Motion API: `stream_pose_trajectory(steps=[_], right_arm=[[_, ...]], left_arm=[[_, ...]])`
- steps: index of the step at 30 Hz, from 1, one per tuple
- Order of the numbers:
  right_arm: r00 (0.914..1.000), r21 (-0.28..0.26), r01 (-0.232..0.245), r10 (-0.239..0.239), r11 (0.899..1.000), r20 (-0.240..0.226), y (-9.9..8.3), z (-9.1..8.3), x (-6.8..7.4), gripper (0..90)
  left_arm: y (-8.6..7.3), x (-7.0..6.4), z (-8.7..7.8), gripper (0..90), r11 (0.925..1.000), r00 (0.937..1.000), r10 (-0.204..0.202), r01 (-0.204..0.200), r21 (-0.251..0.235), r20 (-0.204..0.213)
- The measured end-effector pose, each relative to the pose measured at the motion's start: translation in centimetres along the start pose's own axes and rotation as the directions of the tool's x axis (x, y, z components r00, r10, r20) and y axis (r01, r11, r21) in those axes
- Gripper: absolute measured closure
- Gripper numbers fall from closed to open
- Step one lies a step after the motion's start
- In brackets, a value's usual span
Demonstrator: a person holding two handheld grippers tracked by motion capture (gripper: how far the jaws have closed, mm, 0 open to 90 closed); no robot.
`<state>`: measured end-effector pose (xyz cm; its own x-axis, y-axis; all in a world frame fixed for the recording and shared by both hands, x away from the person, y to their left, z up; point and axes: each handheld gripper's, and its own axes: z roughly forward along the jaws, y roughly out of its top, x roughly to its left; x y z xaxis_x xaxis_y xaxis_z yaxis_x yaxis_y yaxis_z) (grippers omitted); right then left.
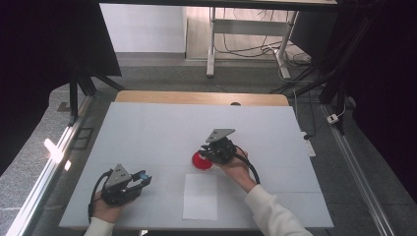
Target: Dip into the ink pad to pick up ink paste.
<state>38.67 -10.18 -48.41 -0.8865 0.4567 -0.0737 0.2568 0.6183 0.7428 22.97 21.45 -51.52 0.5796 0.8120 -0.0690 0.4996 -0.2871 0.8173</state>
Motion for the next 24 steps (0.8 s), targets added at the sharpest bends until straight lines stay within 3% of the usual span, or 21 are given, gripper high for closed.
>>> stream_pose_trajectory(steps=[12, 24], right_arm=[[0.9998, -0.046, 0.011, -0.012, 0.999, -0.016, 0.8, -1.5, 0.3, 75.4], [0.9999, 0.001, 0.007, -0.007, 1.0, -0.012, 0.6, -1.1, 0.1, 75.4]], left_arm=[[0.0, 0.0, 0.0, 64.6, 1.0, 1.0, 0.0, 0.0, 0.001, -0.002], [0.0, 0.0, 0.1, 64.5, 1.0, 1.0, 0.002, -0.002, 0.002, 0.002]])
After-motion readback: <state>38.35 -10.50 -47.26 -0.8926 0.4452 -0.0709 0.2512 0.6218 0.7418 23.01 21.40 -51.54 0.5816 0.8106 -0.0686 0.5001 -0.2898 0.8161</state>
